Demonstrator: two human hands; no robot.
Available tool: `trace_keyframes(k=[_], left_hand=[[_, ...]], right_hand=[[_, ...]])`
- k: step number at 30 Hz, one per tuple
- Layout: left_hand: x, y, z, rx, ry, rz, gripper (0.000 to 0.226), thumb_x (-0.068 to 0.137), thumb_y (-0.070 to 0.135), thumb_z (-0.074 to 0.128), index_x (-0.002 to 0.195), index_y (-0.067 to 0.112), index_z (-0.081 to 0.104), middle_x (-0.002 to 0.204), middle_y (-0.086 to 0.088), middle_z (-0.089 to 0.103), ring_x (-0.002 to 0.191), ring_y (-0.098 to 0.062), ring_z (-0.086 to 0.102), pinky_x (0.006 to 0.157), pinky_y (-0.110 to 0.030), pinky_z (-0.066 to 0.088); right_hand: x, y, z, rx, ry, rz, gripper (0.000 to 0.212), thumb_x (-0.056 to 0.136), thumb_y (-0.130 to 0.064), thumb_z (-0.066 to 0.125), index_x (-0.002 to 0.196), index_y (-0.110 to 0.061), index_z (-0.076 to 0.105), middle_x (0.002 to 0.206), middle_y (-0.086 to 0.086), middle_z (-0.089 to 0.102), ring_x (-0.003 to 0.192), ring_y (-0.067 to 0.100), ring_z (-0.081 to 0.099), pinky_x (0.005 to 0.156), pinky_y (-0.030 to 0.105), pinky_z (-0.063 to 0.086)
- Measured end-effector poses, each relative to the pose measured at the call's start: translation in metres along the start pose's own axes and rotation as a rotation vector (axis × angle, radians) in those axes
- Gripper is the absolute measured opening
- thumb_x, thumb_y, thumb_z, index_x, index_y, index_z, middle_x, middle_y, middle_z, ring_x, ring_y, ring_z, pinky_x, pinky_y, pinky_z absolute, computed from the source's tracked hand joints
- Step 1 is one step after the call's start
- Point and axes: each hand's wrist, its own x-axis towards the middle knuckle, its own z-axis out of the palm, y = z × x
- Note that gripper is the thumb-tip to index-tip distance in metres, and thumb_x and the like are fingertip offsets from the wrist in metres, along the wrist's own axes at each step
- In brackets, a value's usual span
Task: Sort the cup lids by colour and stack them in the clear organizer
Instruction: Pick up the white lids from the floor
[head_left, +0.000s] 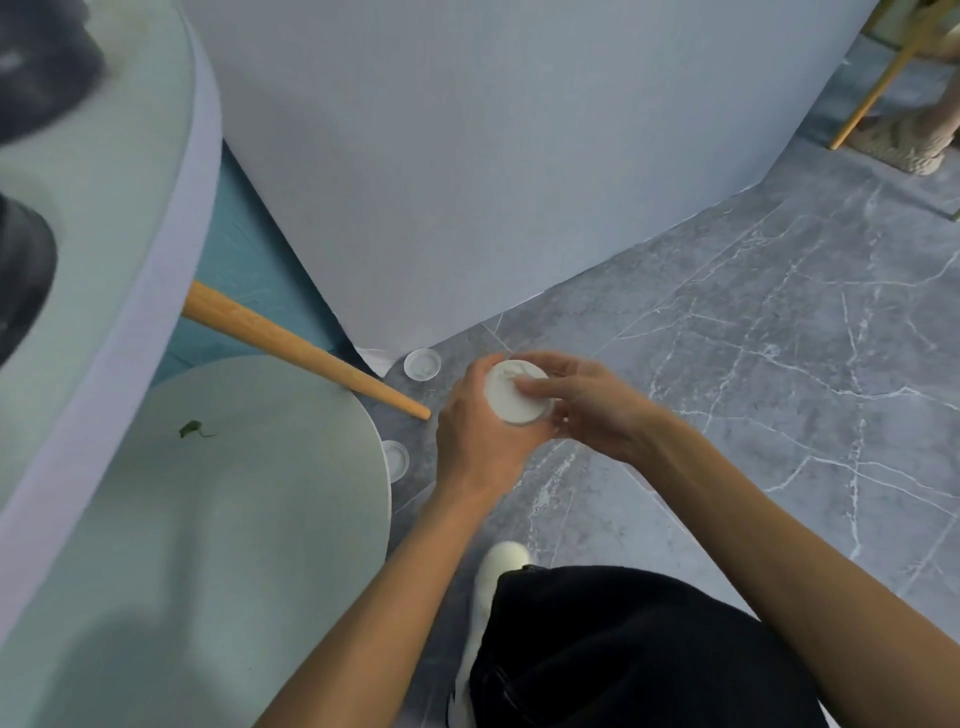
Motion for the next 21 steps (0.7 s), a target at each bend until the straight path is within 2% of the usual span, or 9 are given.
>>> trace_keyframes(k=[2, 4, 6, 11, 13, 15, 17, 19, 21], left_hand=[[0.003, -0.001, 0.006, -0.009, 0.03, -0.002, 0.082, 0.065, 0.043, 0.092, 0.135, 0.031, 0.053, 0.126, 0.005, 0.066, 0.112, -0.016, 0.064, 0.091, -0.038, 0.055], [0.005, -0.003, 0.012, -0.027, 0.067, -0.015, 0.086, 0.063, 0.044, 0.091, 0.139, 0.028, 0.053, 0.128, 0.005, 0.066, 0.114, -0.017, 0.063, 0.093, -0.038, 0.054], [0.006, -0.004, 0.016, -0.04, 0.094, -0.032, 0.086, 0.062, 0.044, 0.089, 0.139, 0.029, 0.053, 0.127, 0.006, 0.067, 0.114, -0.016, 0.064, 0.092, -0.036, 0.054], [0.004, -0.005, 0.022, -0.103, 0.095, -0.004, 0.085, 0.065, 0.038, 0.094, 0.139, 0.031, 0.053, 0.127, 0.009, 0.066, 0.108, -0.008, 0.063, 0.083, -0.016, 0.049], [0.002, -0.004, 0.026, -0.152, 0.073, 0.022, 0.085, 0.064, 0.039, 0.095, 0.139, 0.033, 0.053, 0.128, 0.01, 0.065, 0.11, -0.006, 0.063, 0.089, -0.019, 0.053], [0.0, -0.004, 0.03, -0.223, 0.054, 0.04, 0.09, 0.061, 0.044, 0.093, 0.14, 0.036, 0.051, 0.13, 0.012, 0.064, 0.114, -0.004, 0.063, 0.095, -0.032, 0.056], [-0.002, -0.005, 0.032, -0.279, 0.006, 0.064, 0.105, 0.058, 0.05, 0.093, 0.147, 0.043, 0.039, 0.142, 0.014, 0.054, 0.123, -0.003, 0.059, 0.1, -0.034, 0.055], [-0.007, -0.01, 0.032, -0.333, -0.066, 0.067, 0.121, 0.059, 0.052, 0.094, 0.154, 0.048, 0.02, 0.156, 0.016, 0.037, 0.13, -0.001, 0.053, 0.102, -0.026, 0.052], [-0.015, -0.021, 0.033, -0.37, -0.077, 0.042, 0.118, 0.065, 0.06, 0.086, 0.155, 0.051, 0.01, 0.16, 0.014, 0.03, 0.132, -0.003, 0.05, 0.102, -0.023, 0.047]], right_hand=[[0.004, -0.003, -0.003, -0.061, -0.044, 0.028, 0.026, 0.096, -0.016, 0.066, 0.122, -0.017, 0.07, 0.098, 0.0, 0.075, 0.08, 0.012, 0.068, 0.064, 0.024, 0.056], [0.009, -0.003, -0.004, -0.071, -0.084, 0.045, 0.029, 0.097, -0.02, 0.066, 0.125, -0.015, 0.069, 0.105, 0.003, 0.075, 0.092, 0.017, 0.068, 0.071, 0.028, 0.058], [0.009, -0.001, -0.004, -0.053, -0.098, 0.046, 0.032, 0.097, -0.02, 0.065, 0.129, -0.014, 0.066, 0.108, 0.005, 0.074, 0.095, 0.019, 0.069, 0.073, 0.03, 0.059], [0.004, -0.001, -0.006, -0.016, -0.033, -0.006, 0.026, 0.097, -0.014, 0.066, 0.123, -0.017, 0.065, 0.098, 0.0, 0.073, 0.087, 0.014, 0.07, 0.065, 0.028, 0.058], [0.001, -0.001, -0.009, 0.002, -0.011, -0.028, 0.029, 0.096, -0.012, 0.066, 0.125, -0.017, 0.064, 0.1, 0.002, 0.073, 0.089, 0.015, 0.07, 0.065, 0.03, 0.059], [-0.004, -0.001, -0.012, 0.022, 0.011, -0.046, 0.035, 0.095, -0.01, 0.067, 0.129, -0.017, 0.063, 0.102, 0.003, 0.073, 0.09, 0.017, 0.07, 0.065, 0.032, 0.059], [-0.01, -0.003, -0.016, 0.086, 0.037, -0.054, 0.038, 0.095, -0.008, 0.067, 0.132, -0.014, 0.06, 0.101, 0.006, 0.073, 0.082, 0.023, 0.072, 0.062, 0.034, 0.061], [-0.017, -0.004, -0.022, 0.152, 0.047, -0.05, 0.037, 0.095, -0.008, 0.066, 0.131, -0.014, 0.06, 0.101, 0.012, 0.074, 0.073, 0.031, 0.073, 0.06, 0.036, 0.063], [-0.025, -0.004, -0.031, 0.199, 0.048, -0.061, 0.036, 0.095, -0.008, 0.066, 0.131, -0.014, 0.062, 0.104, 0.012, 0.072, 0.077, 0.032, 0.074, 0.064, 0.038, 0.064]])
